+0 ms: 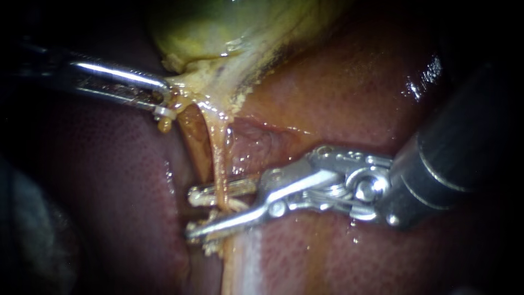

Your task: Clipping first clip right tube

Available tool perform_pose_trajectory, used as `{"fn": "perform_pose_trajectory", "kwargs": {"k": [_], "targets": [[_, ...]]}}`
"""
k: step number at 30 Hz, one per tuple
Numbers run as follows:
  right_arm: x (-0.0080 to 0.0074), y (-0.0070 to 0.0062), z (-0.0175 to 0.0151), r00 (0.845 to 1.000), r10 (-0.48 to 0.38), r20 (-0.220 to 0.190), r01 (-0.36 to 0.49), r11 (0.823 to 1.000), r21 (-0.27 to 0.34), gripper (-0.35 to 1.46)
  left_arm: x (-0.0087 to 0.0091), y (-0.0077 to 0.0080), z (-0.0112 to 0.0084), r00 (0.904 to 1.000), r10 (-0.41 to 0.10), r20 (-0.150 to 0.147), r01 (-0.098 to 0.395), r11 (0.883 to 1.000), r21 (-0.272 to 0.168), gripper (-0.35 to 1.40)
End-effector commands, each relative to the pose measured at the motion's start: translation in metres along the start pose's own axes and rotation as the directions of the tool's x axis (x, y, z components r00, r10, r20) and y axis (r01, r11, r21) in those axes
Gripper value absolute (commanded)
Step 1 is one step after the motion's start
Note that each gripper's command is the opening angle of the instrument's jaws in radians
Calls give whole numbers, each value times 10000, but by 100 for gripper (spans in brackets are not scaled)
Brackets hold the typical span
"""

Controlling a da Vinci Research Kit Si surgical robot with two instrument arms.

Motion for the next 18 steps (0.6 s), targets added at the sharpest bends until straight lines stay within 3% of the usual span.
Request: {"fn": "perform_pose_trajectory", "kwargs": {"k": [1, 8, 13, 18], "targets": [[3, -4, -1, 10000, 6, -41, -6, 10000, 86, 49, 0, 0, -1, 10000, 0, 1, 0, 10000, 1, -35], [17, -25, 0, 9997, 146, -176, -138, 9990, 436, 48, 0, 0, -1, 10000, -1, 1, 1, 10000, 1, -35], [18, -26, -2, 9997, 213, -154, -206, 9987, 471, 44, 0, 0, -1, 10000, -1, 1, 1, 10000, 1, -35], [18, -22, -6, 9983, 568, -131, -562, 9973, 473, 27, 0, 0, -1, 10000, -1, 2, 1, 10000, 0, -35]]}}
